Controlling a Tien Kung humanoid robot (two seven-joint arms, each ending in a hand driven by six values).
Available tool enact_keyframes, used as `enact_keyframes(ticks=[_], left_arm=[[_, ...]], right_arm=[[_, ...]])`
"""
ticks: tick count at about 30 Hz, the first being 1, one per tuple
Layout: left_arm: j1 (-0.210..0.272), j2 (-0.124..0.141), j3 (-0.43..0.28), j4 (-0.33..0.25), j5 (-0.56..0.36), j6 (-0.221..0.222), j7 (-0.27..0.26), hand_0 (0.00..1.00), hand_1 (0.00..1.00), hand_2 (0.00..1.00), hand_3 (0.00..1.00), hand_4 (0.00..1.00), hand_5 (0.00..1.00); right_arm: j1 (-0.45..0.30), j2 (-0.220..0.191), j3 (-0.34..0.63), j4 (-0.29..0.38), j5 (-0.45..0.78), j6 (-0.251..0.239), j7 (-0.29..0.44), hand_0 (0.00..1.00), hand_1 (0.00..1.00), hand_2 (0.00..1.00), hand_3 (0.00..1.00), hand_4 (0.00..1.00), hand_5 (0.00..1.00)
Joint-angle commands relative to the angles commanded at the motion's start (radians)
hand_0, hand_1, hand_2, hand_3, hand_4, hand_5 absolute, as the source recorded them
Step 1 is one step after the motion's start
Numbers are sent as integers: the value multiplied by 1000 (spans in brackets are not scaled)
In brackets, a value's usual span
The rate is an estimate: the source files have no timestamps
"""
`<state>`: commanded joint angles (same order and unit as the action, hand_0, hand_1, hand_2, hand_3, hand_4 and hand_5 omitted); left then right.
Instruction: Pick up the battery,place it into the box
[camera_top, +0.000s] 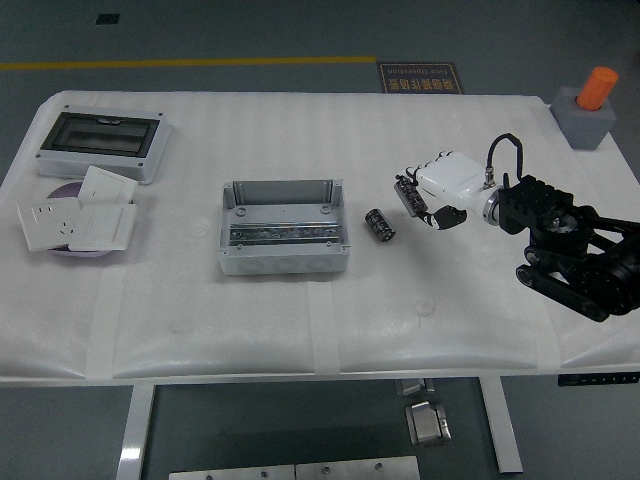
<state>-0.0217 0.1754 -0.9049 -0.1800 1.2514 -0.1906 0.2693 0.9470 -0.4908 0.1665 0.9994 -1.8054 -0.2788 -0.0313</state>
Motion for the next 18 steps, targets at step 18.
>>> enact_keyframes(ticks=[18], left_arm=[[9,-2,-45,0,26,-7,23,611,648,443,499,435,484]], right_arm=[[-68,141,184,244,57,-52,-40,810,672,653,697,479,121]])
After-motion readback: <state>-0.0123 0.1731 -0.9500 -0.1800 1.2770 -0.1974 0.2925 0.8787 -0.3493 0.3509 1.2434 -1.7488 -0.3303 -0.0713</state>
